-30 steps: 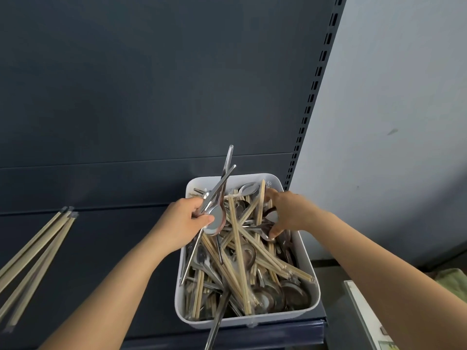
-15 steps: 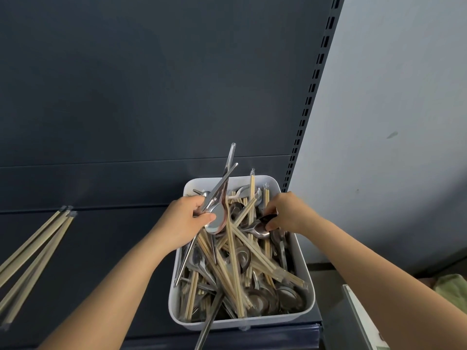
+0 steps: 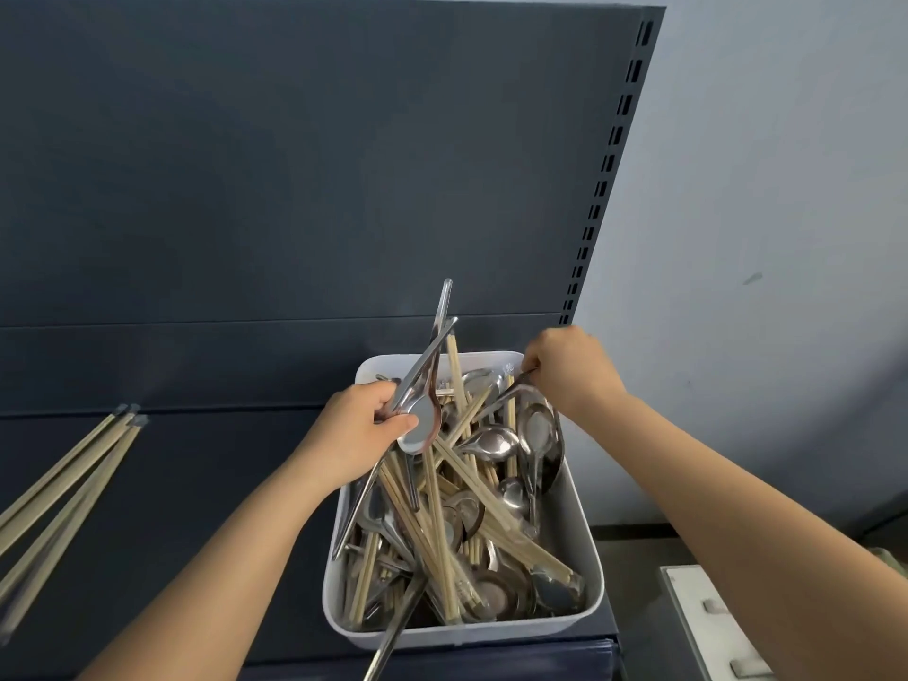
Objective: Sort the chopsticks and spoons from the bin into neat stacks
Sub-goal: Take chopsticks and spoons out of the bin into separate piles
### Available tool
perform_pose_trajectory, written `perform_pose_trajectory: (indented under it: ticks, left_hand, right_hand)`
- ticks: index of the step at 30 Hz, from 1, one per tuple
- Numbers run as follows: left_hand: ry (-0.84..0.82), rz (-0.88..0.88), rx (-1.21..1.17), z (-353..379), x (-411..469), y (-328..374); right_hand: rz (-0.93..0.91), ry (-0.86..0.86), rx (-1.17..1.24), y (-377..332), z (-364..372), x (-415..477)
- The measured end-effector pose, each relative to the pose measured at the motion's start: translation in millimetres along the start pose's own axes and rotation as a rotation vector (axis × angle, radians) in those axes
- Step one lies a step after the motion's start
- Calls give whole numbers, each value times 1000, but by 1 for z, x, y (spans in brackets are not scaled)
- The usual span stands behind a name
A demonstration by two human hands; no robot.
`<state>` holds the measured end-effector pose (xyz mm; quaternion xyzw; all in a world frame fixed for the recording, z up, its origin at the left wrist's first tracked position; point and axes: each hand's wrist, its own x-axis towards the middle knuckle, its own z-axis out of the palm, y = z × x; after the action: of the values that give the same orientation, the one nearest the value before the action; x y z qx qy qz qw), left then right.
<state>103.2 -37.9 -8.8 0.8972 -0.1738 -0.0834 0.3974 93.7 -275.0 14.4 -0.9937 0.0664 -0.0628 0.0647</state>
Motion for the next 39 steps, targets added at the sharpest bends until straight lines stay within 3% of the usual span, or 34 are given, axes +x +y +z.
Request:
perform_pose_trajectory:
  ticks: [10, 15, 18, 25, 30, 39]
  left_hand:
    - [47, 27, -27, -9, 5, 1]
    - [147, 11, -108, -36, 1, -5]
    - [212, -29, -129, -58, -6, -22]
    - [335, -175, -115, -121, -49, -84]
    - [430, -265, -58, -181, -97, -142]
    - [388, -362, 0, -321, -181, -289]
  right_hand:
    - [-63, 200, -128, -11, -56, 14]
    - [-82, 355, 231, -26, -77, 14]
    - [-75, 312, 386, -48, -73, 10]
    - [-167, 167, 490, -137, -46, 19]
    - [-242, 64, 530, -234, -22, 22]
    - [-288, -110, 576, -448, 38, 17]
